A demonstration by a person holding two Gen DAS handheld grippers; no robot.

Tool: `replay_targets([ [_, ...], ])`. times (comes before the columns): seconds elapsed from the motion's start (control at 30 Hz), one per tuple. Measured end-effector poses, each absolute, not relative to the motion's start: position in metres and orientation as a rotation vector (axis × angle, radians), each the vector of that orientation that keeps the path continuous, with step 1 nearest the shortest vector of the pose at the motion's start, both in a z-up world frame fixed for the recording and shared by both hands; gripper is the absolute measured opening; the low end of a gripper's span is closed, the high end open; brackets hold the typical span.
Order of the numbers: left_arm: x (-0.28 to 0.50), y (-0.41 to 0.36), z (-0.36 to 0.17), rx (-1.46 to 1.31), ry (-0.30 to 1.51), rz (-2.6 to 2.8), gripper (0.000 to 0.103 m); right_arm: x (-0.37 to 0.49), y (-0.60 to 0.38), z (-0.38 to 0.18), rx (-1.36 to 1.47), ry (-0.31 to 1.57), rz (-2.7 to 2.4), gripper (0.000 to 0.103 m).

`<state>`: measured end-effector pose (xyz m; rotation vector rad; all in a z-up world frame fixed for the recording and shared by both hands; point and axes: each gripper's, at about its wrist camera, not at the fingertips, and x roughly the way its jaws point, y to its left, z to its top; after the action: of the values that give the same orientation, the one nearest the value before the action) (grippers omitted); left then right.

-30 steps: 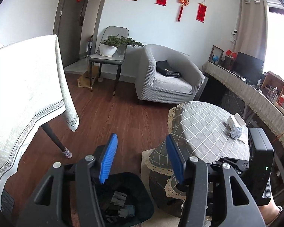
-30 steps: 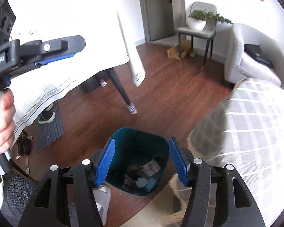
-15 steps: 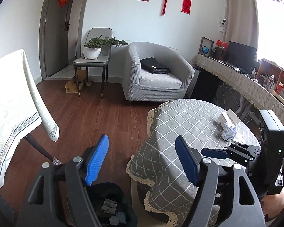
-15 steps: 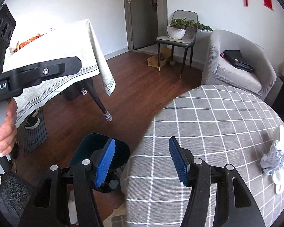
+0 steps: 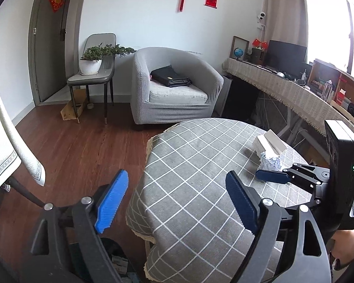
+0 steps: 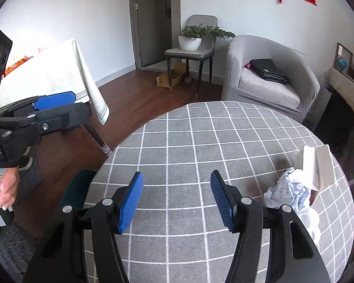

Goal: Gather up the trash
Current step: 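Move both tools back over the table toward the paper and lids, then grasp the crumpled paper ball with the left tool while the right tool grasps a white lid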

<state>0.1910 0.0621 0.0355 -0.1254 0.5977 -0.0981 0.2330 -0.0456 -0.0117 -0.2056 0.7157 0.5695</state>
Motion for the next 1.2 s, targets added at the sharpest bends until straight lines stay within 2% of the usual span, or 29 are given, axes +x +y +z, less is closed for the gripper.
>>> replay_targets([
  [0.5, 0.237, -0.009, 0.020, -0.138, 0.623, -0.178, 0.093, 0.250, -0.140, -0.017, -0.203, 0.724, 0.451, 0.073],
  [1.2, 0.298, -0.107, -0.021, -0.167, 0.755, -0.372, 0.093, 0.262, -0.211, -0.042, -0.207, 0.795, 0.453, 0.075],
])
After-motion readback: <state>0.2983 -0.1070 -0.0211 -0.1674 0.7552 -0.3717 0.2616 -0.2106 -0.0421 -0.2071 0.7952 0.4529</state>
